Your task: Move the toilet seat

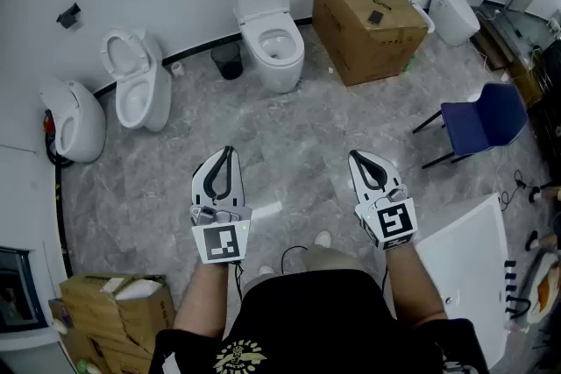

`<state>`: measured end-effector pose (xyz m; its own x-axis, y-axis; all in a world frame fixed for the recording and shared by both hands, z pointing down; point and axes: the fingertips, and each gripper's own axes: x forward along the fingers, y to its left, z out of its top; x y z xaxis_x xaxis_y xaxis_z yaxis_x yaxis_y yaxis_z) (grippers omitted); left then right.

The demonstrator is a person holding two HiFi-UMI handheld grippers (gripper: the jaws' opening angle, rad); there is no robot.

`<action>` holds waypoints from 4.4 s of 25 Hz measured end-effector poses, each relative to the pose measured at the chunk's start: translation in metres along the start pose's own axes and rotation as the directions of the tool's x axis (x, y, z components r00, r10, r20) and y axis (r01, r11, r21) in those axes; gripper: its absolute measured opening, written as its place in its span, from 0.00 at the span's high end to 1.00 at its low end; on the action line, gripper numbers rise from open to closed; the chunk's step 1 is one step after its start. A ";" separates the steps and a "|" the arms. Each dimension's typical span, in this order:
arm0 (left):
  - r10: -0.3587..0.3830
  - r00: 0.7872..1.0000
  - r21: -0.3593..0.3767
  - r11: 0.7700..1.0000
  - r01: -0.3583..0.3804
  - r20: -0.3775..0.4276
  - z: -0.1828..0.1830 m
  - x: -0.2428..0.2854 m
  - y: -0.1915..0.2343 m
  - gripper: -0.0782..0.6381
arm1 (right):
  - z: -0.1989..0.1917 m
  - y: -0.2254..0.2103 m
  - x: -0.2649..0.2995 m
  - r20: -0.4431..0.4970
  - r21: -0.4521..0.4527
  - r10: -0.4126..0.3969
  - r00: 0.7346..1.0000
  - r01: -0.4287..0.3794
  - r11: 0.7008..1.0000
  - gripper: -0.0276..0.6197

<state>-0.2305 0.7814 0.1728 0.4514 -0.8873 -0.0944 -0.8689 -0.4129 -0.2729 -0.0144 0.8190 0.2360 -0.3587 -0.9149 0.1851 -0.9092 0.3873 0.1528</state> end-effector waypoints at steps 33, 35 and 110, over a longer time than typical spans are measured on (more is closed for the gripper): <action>0.034 0.991 -0.011 0.999 -0.035 -0.133 -0.035 0.102 -0.057 0.56 | -0.036 -0.120 0.067 0.003 0.067 0.136 0.991 -0.136 0.988 0.57; 0.018 0.989 -0.017 1.000 -0.020 -0.146 -0.044 0.116 -0.055 0.56 | -0.038 -0.124 0.078 -0.005 0.073 0.137 0.991 -0.136 0.988 0.57; -0.047 0.983 -0.027 0.999 0.043 -0.177 -0.130 0.408 0.084 0.56 | 0.008 -0.240 0.370 -0.038 0.068 0.101 0.994 -0.099 0.993 0.57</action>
<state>-0.1456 0.3575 0.2361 0.4482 -0.8894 0.0899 -0.8540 -0.4557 -0.2509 0.0693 0.3871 0.2605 -0.4408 -0.8660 0.2361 -0.8817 0.4671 0.0670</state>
